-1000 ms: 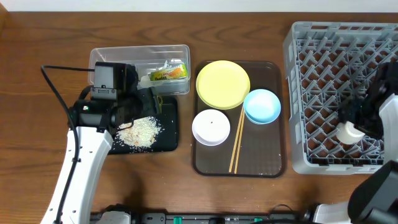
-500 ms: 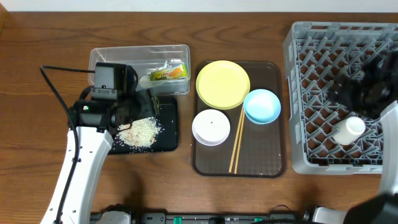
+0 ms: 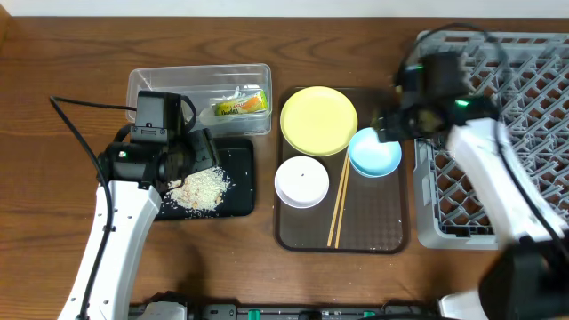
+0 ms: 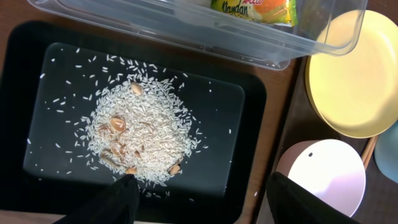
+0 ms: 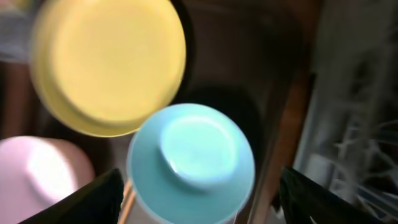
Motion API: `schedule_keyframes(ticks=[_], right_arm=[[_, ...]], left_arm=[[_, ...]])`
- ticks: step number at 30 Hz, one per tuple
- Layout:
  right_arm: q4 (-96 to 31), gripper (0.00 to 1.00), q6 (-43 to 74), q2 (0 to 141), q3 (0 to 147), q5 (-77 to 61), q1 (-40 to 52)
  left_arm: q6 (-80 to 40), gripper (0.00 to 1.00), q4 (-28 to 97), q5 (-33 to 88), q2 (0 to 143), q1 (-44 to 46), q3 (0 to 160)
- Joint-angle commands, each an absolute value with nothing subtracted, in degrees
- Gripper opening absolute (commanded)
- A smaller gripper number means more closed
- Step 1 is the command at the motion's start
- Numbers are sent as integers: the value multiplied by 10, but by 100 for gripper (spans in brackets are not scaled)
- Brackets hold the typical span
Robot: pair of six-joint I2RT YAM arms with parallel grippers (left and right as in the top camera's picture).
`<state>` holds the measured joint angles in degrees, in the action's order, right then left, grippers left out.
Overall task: Sort waste into correct bins and load items into the dishwasher rack
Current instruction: 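Grasp the light-blue bowl with the right gripper and lift it, then place the light-blue bowl into the dish rack with the right gripper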
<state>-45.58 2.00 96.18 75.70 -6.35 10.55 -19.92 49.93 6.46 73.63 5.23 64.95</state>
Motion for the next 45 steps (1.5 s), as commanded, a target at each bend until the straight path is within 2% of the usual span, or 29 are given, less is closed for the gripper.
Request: schedule_keyframes(ticks=[1,5,6,10,13,17,19,27,35,40,45], right_arm=[[-454,76,61,1011,760,25,121],[-454,74,94,1067,760,31,124],[-454,71,98,1077,760,29,124],[-466,47,99,1105,760,29,124],[-472,19,99,1103,761,32,123],[-474,12,114,1076,761,53,119],[-473,1,119,1054,761,70,113],[-453,1,102,936,761,134,93],[-320,1,100,866,761,368,93],[-177,1,1,886,761,481,92],[14,1,-155,935,761,497,73]], left_arm=[[-207,69,501,53,738,50,642],[-207,68,502,53,738,50,642],[-207,69,502,53,738,50,642],[-207,68,502,53,738,50,642],[-207,68,501,53,738,50,642],[-207,68,501,53,738,50,642],[-207,68,502,53,738,50,642],[-207,68,501,53,738,50,642],[-207,68,501,53,738,50,642],[-207,68,501,53,738,50,642],[-207,69,502,53,738,50,642]])
